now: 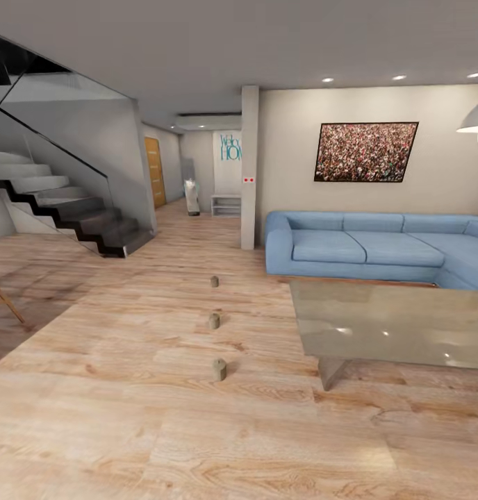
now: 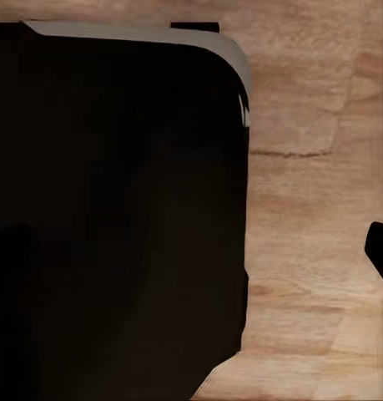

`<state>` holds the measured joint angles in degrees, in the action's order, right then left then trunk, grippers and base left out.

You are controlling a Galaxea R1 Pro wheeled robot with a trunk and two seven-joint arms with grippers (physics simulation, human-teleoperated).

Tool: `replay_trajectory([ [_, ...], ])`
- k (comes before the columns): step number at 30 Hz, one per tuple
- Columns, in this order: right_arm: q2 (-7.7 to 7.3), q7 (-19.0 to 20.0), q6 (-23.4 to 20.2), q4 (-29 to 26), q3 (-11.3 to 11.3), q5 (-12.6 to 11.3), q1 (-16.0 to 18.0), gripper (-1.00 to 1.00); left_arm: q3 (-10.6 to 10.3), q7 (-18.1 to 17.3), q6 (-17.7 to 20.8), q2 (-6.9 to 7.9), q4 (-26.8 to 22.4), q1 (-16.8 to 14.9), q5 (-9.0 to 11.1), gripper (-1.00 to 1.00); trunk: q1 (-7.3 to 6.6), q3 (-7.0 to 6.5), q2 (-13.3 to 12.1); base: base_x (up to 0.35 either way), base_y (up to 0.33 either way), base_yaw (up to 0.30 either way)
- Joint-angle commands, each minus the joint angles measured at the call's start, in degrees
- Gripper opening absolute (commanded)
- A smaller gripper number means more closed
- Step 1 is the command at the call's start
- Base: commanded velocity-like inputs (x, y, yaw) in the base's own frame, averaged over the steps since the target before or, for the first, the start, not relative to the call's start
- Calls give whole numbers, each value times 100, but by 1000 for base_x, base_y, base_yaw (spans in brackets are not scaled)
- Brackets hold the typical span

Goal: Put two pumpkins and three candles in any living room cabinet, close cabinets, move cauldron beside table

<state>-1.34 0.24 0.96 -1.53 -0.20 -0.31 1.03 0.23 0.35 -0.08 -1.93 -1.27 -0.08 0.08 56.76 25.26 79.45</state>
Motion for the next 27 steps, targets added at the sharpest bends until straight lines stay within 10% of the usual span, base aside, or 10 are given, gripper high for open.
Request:
replay_trajectory([
  [1,-8,3,43,2,-2,-4,3,100,2,5,-1,-1,-4,-1,1,100,-23,-13,-39,0,0,0],
  [13,-29,2,429,-12,-7,-6,3,100,-5,0,-18,106,-35,-1,1,100,-287,-228,-520,0,0,0],
  [14,-30,2,1682,-16,-7,-6,3,100,-8,0,-18,109,-37,-1,1,100,-309,-246,-560,0,0,0],
  [27,-23,-3,2114,-80,2,-5,3,100,-14,-1,-27,160,-503,-1,0,100,-594,-475,-1081,0,0,9],
])
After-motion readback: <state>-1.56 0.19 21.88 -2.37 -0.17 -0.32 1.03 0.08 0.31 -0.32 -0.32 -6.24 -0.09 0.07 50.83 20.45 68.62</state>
